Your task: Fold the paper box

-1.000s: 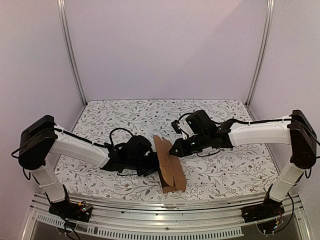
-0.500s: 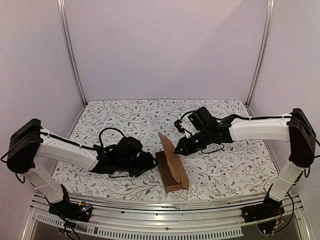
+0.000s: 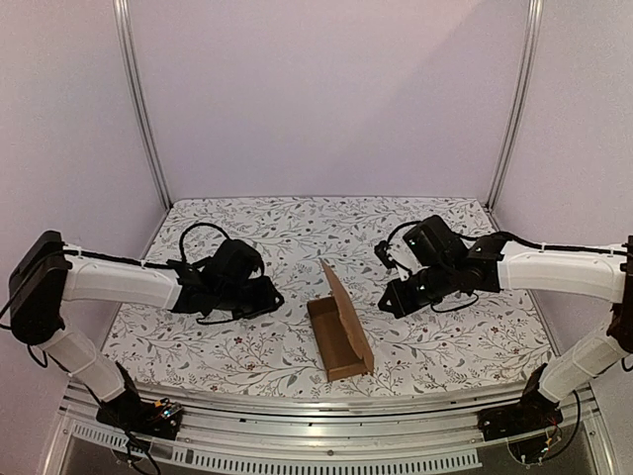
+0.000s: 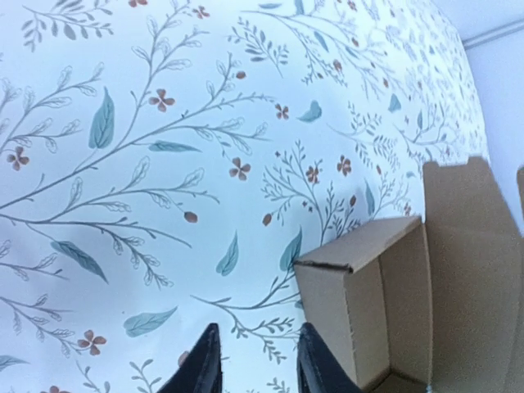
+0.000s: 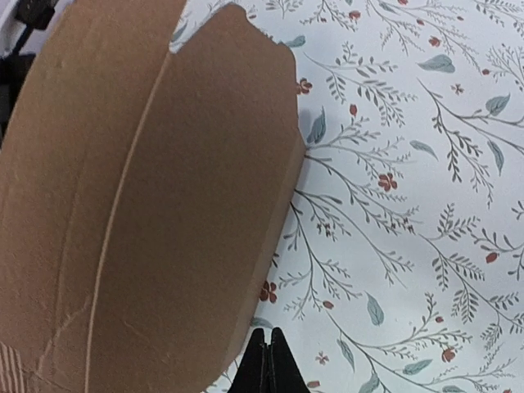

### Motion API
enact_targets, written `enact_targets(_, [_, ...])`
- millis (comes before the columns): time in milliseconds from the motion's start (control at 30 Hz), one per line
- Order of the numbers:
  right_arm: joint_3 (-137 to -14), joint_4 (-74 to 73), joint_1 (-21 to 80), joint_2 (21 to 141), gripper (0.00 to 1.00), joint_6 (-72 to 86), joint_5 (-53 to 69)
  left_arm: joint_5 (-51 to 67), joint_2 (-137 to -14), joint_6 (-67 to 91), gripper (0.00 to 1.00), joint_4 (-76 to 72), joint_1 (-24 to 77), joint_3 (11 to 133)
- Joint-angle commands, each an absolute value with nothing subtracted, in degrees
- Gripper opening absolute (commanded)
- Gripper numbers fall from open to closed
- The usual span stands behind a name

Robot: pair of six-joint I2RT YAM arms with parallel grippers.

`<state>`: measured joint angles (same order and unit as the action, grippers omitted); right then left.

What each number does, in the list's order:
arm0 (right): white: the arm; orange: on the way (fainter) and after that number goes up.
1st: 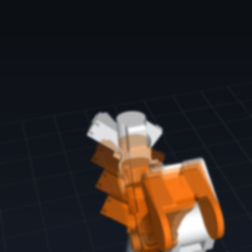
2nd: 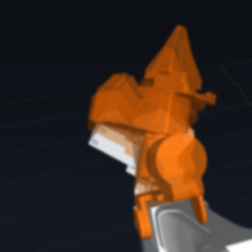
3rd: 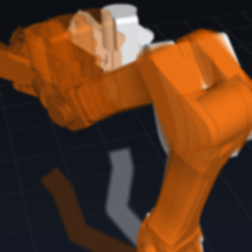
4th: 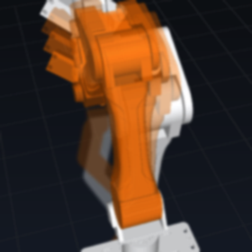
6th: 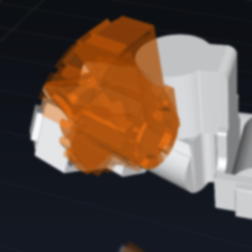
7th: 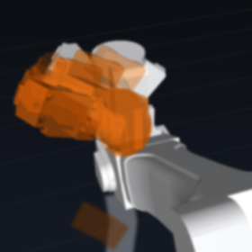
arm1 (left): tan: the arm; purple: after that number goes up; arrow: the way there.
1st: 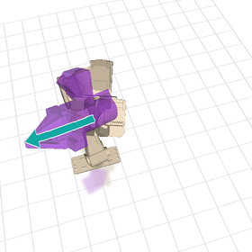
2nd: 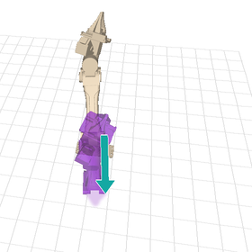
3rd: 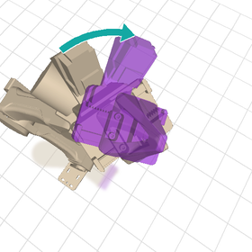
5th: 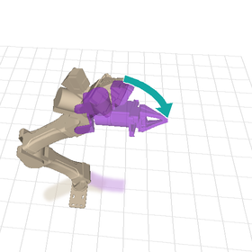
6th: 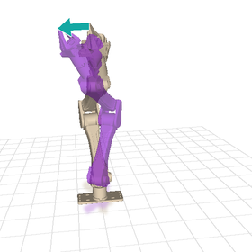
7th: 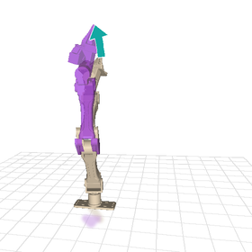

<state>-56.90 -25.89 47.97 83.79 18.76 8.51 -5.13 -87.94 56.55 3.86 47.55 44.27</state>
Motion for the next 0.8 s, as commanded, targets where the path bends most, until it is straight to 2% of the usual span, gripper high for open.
enact_targets(0, [-50.57,-29.43,47.7,78.56,0.0,23.15,6.72,-1.6,-91.35,48.48,0.14,4.65,42.99,49.56])
enact_targets(67, [-47.65,-29.06,47.84,76.2,0.0,25.87,7.62,1.25,-94.13,46.69,0.0,4.02,41.58,52.13])
enact_targets(400, [-35.3,-18.87,51.84,72.81,0.0,38.06,16.08,17.29,-110.47,43.68,0.0,-3.5,39.03,62.82])
enact_targets(767, [-30.06,-3.46,54.7,79.21,0.0,47.43,23.51,26.25,-116.86,45.57,0.0,-10.56,39.07,63.19])
